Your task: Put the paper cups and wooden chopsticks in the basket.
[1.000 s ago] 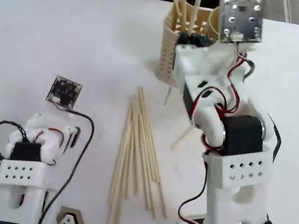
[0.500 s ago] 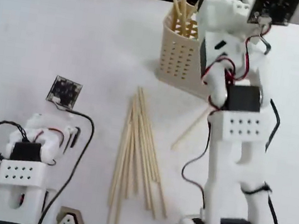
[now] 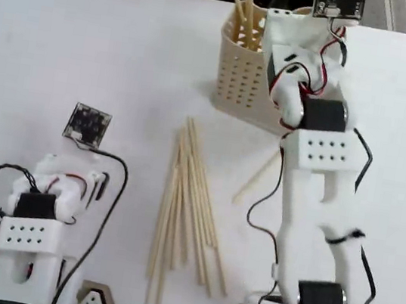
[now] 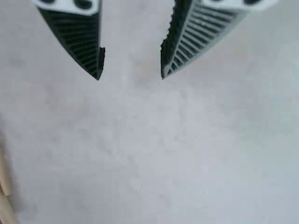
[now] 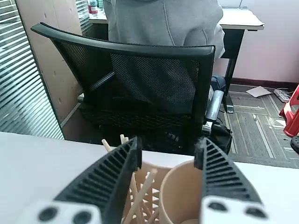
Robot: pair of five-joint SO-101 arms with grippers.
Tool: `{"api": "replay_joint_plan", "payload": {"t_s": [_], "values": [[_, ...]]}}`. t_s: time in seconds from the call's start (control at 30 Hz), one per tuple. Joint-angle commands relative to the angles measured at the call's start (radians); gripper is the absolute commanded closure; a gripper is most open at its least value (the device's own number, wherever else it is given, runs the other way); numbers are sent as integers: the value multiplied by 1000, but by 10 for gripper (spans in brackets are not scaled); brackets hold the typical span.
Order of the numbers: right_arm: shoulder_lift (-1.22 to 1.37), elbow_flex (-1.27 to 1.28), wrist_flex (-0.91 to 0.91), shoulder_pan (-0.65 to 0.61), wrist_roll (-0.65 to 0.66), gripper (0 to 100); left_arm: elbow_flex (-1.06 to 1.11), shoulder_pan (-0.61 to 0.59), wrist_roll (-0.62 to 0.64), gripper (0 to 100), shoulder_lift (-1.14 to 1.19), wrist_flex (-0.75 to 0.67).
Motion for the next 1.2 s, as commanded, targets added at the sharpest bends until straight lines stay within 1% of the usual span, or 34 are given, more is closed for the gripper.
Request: {"api": "replay_joint_plan", "payload": {"t_s": [0.0,0.13,0.27,0.33,0.4,0.47,0.53,0.67,0.77,0.9,1.03,1.17], "values": [[-162,-49,180,-5,12,838,-3,-10,-12,801,-22,-21],[-242,-44,498,-50,6,839,-3,-10,-12,801,-22,-21],[-236,-37,788,-110,6,839,-3,-10,-12,801,-22,-21],[-219,6,875,-140,6,839,5,-10,-12,800,-22,-25],[-205,78,917,-182,6,839,8,-10,-12,800,-22,-38],[-193,175,911,-226,6,839,8,-10,-12,800,-22,-40],[-180,278,865,-274,5,839,8,-10,-12,800,-22,-40],[-154,485,696,-335,3,839,8,-10,-52,800,-19,-37],[-107,592,565,-348,3,839,23,-8,-66,801,-24,-43],[12,612,493,-344,3,821,23,-8,-66,801,-24,-43],[133,566,496,-349,-49,778,25,-8,-66,801,-24,-43],[223,522,495,-349,-54,783,25,-8,-66,801,-24,-43]]}}
